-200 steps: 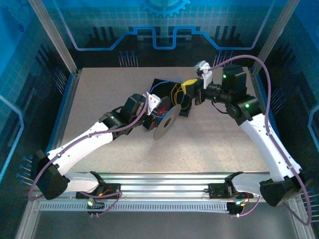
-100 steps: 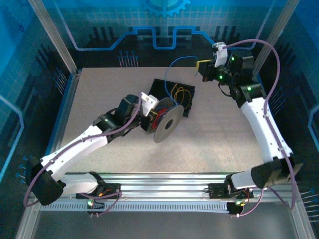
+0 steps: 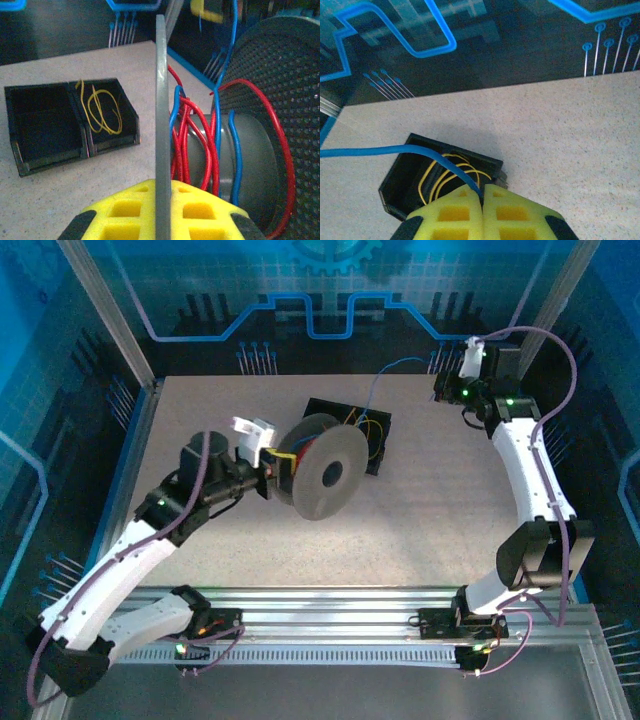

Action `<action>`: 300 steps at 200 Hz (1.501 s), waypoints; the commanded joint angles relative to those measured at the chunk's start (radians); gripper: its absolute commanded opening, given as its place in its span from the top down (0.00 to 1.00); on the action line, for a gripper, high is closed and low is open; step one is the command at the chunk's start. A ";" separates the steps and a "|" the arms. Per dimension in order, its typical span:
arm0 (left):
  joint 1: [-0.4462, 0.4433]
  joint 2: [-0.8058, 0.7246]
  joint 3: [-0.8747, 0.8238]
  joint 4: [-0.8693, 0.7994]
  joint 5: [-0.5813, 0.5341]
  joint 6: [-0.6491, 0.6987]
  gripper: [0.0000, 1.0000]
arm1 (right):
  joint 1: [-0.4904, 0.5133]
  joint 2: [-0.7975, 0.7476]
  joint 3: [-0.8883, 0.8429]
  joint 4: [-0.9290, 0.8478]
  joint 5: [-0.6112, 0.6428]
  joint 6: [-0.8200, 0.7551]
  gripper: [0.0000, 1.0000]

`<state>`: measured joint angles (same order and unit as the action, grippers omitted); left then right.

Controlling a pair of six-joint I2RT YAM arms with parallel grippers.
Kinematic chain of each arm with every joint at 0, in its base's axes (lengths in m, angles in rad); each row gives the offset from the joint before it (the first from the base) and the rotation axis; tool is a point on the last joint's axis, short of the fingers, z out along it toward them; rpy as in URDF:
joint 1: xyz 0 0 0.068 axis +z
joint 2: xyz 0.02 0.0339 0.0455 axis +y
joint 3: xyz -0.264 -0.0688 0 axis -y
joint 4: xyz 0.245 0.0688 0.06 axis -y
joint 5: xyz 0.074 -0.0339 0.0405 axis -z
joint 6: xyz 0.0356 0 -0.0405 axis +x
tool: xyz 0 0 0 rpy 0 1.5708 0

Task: Wrap the cables

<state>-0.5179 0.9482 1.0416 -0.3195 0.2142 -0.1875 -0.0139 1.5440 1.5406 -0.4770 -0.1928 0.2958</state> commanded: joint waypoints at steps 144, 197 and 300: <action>0.458 0.148 0.203 0.345 -0.179 -0.753 1.00 | 0.361 -0.061 -0.446 0.070 0.135 -0.178 1.00; 0.454 0.344 0.313 0.328 -0.345 -0.736 1.00 | 0.711 -0.121 -0.453 0.068 0.194 -0.261 1.00; 0.334 0.648 0.503 0.180 -0.553 -0.427 1.00 | 1.106 -0.240 -0.292 0.040 0.264 -0.338 1.00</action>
<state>-0.1764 1.5738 1.4559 -0.2806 -0.1787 -0.7048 1.0382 1.3975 1.2140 -0.3862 0.1287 -0.0086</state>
